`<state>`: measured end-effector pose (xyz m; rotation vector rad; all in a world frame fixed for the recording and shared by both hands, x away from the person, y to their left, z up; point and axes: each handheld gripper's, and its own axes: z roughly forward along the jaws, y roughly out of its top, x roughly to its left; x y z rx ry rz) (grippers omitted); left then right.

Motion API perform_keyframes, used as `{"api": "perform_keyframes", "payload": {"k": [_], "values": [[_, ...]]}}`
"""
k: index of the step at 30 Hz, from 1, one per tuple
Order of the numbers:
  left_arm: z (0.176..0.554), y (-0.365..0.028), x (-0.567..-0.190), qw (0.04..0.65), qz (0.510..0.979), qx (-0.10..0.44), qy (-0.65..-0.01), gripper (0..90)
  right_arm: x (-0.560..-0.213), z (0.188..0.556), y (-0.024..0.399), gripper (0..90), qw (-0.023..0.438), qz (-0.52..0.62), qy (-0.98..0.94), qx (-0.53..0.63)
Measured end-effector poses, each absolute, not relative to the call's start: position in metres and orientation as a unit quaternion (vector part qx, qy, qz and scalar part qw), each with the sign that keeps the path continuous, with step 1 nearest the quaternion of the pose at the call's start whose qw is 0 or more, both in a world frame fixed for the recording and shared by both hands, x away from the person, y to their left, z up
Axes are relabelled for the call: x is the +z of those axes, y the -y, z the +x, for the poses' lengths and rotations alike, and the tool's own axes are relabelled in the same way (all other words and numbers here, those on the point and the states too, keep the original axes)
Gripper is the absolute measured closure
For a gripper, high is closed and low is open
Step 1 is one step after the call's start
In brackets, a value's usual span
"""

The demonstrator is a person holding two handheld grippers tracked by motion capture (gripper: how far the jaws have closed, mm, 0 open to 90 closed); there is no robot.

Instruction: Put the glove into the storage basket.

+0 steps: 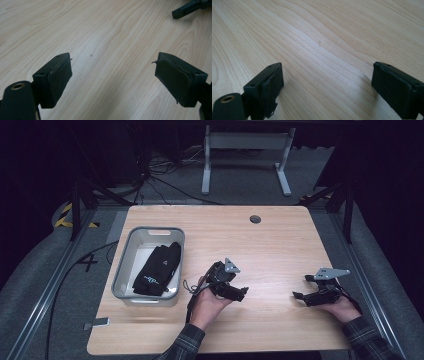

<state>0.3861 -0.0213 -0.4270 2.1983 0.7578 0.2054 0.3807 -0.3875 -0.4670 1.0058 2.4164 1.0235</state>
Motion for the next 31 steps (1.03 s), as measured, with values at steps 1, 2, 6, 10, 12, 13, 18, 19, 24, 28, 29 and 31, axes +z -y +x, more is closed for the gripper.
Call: {"api": "perform_keyframes", "payload": {"k": [1,2,6,10,12,13,18,19,24,28,29,31], "values": [[0.386,0.023,-0.429,0.390,0.868,0.083,-0.296,14.4,-0.467,0.381,0.387,11.2,0.165,0.353,-0.848,0.359],[0.385,0.024,-0.432,0.388,0.869,0.084,-0.295,14.4,-0.467,0.381,0.387,11.2,0.165,0.353,-0.848,0.359],[0.384,0.031,-0.442,0.387,0.870,0.081,-0.294,14.3,-0.467,0.381,0.387,11.2,0.165,0.353,-0.848,0.359],[0.383,0.038,-0.456,0.378,0.874,0.072,-0.295,14.3,-0.467,0.381,0.387,11.2,0.165,0.353,-0.848,0.359],[0.383,0.042,-0.461,0.373,0.878,0.071,-0.292,14.1,-0.467,0.381,0.387,11.2,0.165,0.353,-0.848,0.359],[0.383,0.044,-0.463,0.370,0.879,0.073,-0.292,14.0,-0.467,0.381,0.387,11.2,0.165,0.353,-0.848,0.359],[0.382,0.048,-0.471,0.363,0.883,0.098,-0.281,11.8,-0.467,0.381,0.387,11.2,0.165,0.353,-0.848,0.359],[0.381,0.049,-0.472,0.366,0.883,0.101,-0.277,11.6,-0.467,0.381,0.387,11.2,0.165,0.353,-0.848,0.359],[0.381,0.049,-0.474,0.367,0.884,0.102,-0.271,7.3,-0.467,0.381,0.387,11.2,0.165,0.353,-0.848,0.359],[0.381,0.050,-0.474,0.367,0.885,0.100,-0.267,6.6,-0.467,0.381,0.387,11.1,0.165,0.353,-0.848,0.359],[0.381,0.050,-0.474,0.367,0.886,0.100,-0.267,6.3,-0.467,0.381,0.387,11.2,0.165,0.353,-0.848,0.359],[0.381,0.050,-0.474,0.366,0.886,0.099,-0.267,6.2,-0.467,0.381,0.387,11.2,0.165,0.353,-0.848,0.359]]}}
